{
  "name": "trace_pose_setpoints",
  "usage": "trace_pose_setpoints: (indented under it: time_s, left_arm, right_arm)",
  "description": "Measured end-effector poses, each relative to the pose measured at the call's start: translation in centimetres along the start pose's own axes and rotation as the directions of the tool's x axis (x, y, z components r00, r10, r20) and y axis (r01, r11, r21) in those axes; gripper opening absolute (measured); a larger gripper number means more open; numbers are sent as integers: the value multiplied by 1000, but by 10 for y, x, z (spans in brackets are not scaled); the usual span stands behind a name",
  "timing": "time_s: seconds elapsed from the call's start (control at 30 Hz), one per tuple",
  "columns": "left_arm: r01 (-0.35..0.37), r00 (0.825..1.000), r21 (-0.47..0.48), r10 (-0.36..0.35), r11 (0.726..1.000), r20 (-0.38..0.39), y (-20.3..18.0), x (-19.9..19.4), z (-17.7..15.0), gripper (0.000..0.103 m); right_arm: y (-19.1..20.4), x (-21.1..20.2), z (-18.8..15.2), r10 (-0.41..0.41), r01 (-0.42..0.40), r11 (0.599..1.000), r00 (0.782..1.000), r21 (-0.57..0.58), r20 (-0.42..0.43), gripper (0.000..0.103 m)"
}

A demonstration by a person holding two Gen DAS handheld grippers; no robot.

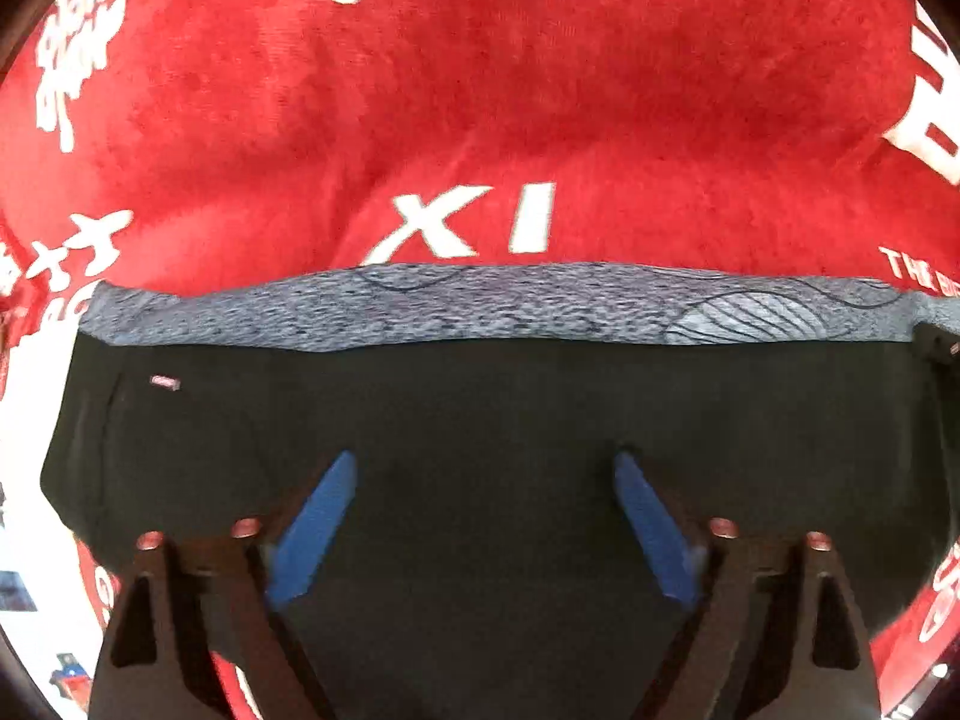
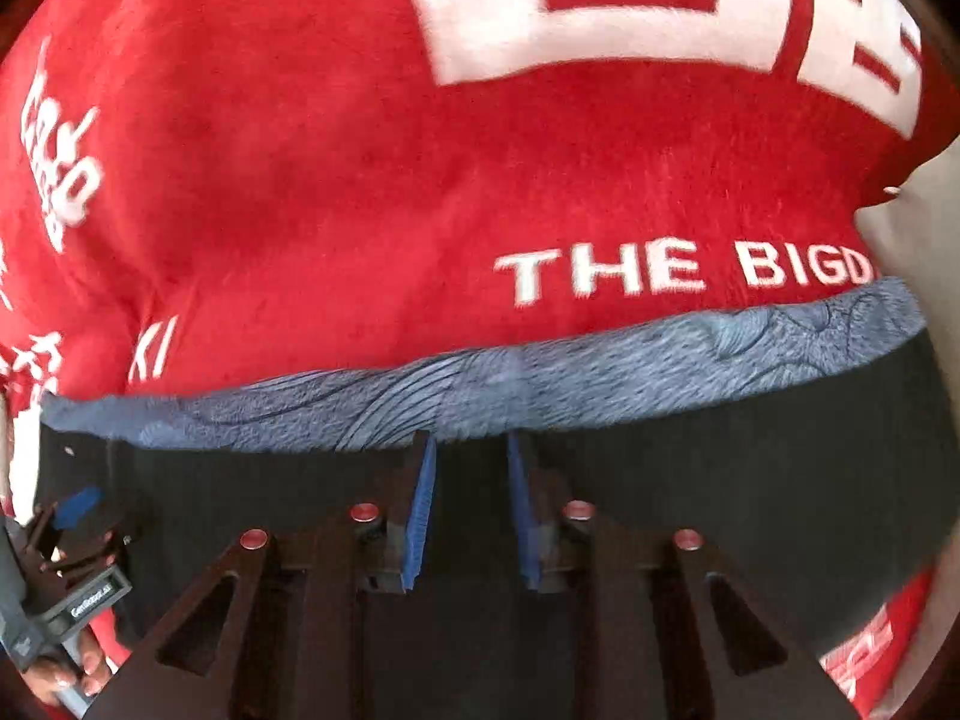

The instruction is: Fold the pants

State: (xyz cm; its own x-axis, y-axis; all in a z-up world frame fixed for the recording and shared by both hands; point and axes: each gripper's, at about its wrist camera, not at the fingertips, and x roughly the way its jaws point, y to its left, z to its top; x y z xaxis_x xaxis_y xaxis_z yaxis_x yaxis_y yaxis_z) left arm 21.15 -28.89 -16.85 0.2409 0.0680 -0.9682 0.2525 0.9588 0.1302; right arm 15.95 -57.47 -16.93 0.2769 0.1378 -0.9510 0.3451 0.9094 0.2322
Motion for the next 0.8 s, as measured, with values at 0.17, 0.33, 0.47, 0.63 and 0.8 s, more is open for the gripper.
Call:
trace_pose_setpoints:
  time_s: [0.17, 0.33, 0.47, 0.63, 0.8]
  left_arm:
    - [-19, 999, -8, 18, 1000, -45, 1, -8, 3, 97]
    - [23, 999, 34, -22, 999, -31, -24, -31, -4, 97]
    - [10, 998, 62, -6, 998, -62, -43, -14, -19, 99]
    - [35, 998, 15, -34, 999, -53, -34, -12, -20, 102]
    - [23, 999, 40, -21, 999, -42, -38, -14, -21, 102]
  right_arm:
    - [-41, -23, 14, -94, 92, 995, 995, 37, 40, 22]
    - [-105, -55, -8, -163, 161, 976, 987, 144, 5, 24]
    - [-141, -51, -32, -194, 196, 966, 981, 167, -27, 23]
    - [-135, -47, -30, -221, 218, 969, 975, 113, 9, 31]
    - [-120, -49, -26, -207, 207, 966, 978, 155, -13, 47]
